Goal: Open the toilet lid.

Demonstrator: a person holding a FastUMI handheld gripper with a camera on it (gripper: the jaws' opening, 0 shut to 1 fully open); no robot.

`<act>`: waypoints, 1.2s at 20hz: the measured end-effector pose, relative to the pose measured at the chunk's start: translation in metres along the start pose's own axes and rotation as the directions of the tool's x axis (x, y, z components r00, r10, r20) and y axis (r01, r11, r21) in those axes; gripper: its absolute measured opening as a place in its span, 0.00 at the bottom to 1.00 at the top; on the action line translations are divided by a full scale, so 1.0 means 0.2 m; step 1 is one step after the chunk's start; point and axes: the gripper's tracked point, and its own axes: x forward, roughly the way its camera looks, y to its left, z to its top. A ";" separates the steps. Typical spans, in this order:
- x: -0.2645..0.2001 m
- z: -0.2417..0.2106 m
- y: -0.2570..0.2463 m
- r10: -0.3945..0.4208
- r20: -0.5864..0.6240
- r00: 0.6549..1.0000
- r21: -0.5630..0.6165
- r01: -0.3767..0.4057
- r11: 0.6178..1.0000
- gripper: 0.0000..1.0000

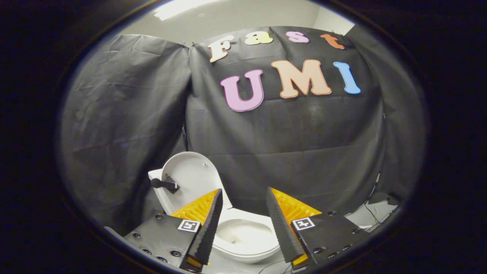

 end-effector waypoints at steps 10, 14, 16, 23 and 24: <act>-0.09 -0.02 -0.05 0.014 0.013 1.000 -0.024 -0.014 1.000 0.73; -0.11 0.00 -0.07 0.002 0.022 1.000 -0.020 -0.001 1.000 0.73; -0.12 0.00 -0.07 -0.001 0.024 1.000 -0.015 0.001 1.000 0.73; -0.13 0.00 -0.06 0.003 0.029 1.000 0.001 -0.003 1.000 0.73; -0.13 0.00 -0.06 0.003 0.028 1.000 0.001 -0.003 1.000 0.73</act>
